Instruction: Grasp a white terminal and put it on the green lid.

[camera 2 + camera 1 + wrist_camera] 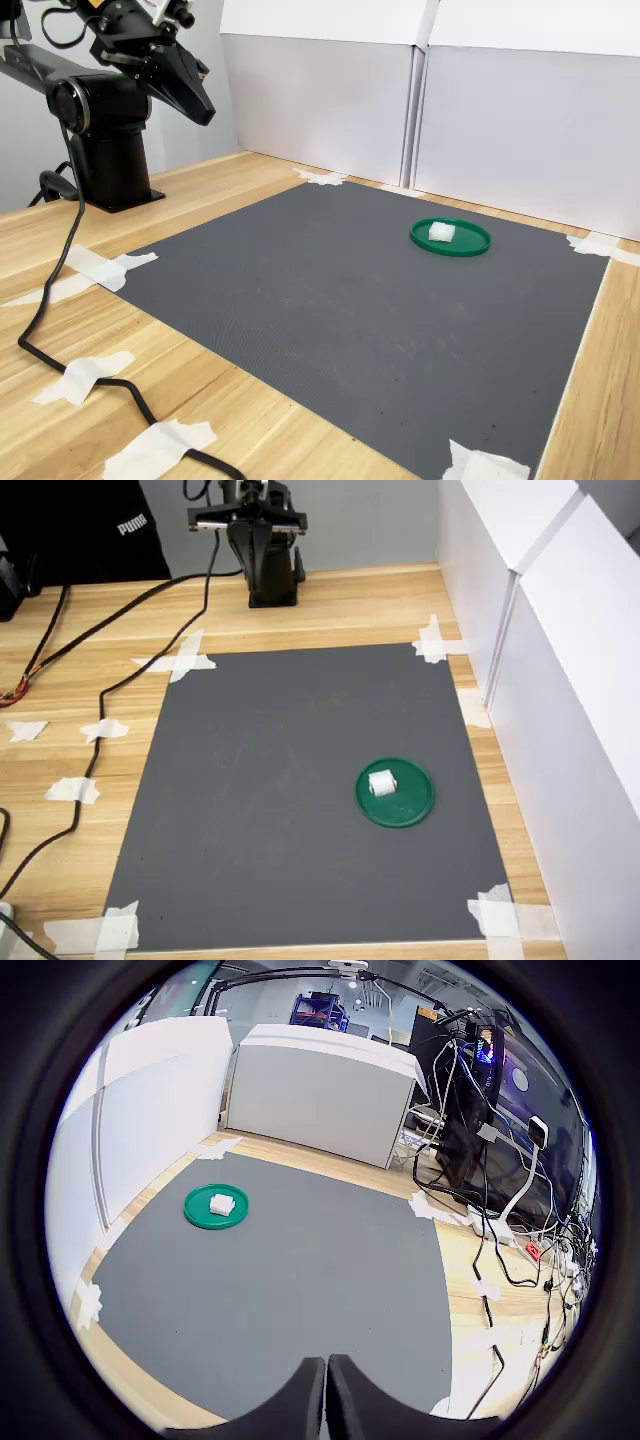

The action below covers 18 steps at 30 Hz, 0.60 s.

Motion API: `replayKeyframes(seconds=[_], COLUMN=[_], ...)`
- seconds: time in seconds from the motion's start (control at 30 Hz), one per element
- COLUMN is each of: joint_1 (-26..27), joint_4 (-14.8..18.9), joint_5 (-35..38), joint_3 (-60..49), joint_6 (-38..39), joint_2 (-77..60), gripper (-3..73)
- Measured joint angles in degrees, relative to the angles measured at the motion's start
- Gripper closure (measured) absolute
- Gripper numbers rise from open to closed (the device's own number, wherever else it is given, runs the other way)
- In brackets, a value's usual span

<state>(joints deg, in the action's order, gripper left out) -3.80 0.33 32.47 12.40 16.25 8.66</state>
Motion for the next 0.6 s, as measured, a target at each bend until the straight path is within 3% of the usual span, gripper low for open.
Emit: replayKeyframes(seconds=[0.6], joint_1=[0.0], joint_4=[0.33], joint_5=[-0.28], joint_3=[-4.51], joint_6=[0.17], joint_2=[-9.34], gripper=[71.1])
